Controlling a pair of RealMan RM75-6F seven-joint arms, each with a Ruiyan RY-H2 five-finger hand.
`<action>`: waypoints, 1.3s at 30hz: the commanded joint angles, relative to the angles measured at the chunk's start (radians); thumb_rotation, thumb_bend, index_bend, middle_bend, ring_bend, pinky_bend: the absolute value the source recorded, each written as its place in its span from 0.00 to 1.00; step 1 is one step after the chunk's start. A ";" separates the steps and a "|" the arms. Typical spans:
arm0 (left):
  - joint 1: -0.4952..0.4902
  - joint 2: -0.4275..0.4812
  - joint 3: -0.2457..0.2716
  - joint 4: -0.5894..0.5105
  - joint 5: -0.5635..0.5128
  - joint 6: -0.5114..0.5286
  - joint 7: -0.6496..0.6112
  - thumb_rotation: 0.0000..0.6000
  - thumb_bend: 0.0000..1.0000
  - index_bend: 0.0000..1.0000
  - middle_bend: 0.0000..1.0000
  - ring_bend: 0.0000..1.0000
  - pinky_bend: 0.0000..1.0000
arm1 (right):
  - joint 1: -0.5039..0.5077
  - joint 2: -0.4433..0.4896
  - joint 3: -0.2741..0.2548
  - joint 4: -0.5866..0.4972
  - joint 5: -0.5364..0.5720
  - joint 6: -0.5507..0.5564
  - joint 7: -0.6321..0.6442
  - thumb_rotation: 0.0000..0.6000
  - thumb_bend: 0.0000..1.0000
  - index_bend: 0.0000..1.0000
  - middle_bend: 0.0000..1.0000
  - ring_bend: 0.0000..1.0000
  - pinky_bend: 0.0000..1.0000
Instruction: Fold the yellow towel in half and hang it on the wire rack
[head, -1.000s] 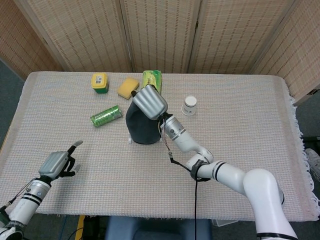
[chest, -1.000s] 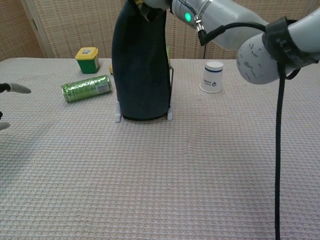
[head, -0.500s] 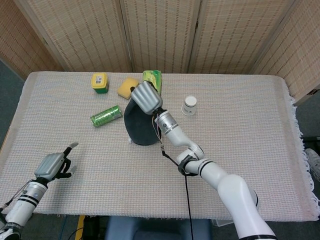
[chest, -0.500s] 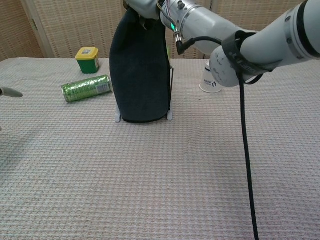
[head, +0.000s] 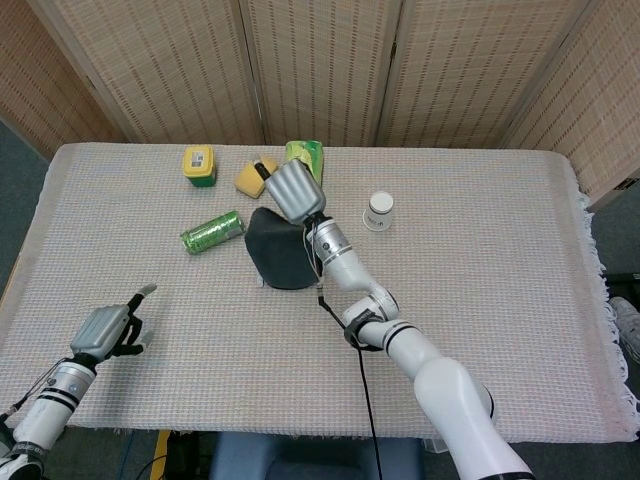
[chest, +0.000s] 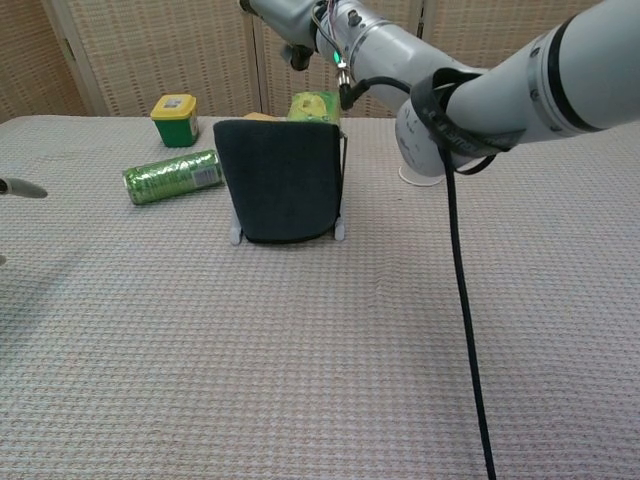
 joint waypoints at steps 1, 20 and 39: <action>0.001 -0.001 -0.002 -0.001 0.001 0.003 0.000 1.00 0.47 0.04 0.84 0.82 0.93 | -0.017 0.013 -0.009 -0.019 -0.003 0.019 0.011 1.00 0.54 0.00 0.93 1.00 0.98; 0.022 -0.045 -0.033 0.042 0.025 0.125 0.074 1.00 0.47 0.08 0.68 0.62 0.73 | -0.462 0.495 -0.141 -0.971 0.037 0.309 -0.157 1.00 0.55 0.01 0.84 0.89 0.98; 0.140 -0.051 -0.025 -0.013 0.129 0.399 0.183 1.00 0.38 0.10 0.38 0.34 0.40 | -0.922 0.839 -0.383 -1.303 -0.109 0.578 0.224 1.00 0.49 0.11 0.38 0.28 0.37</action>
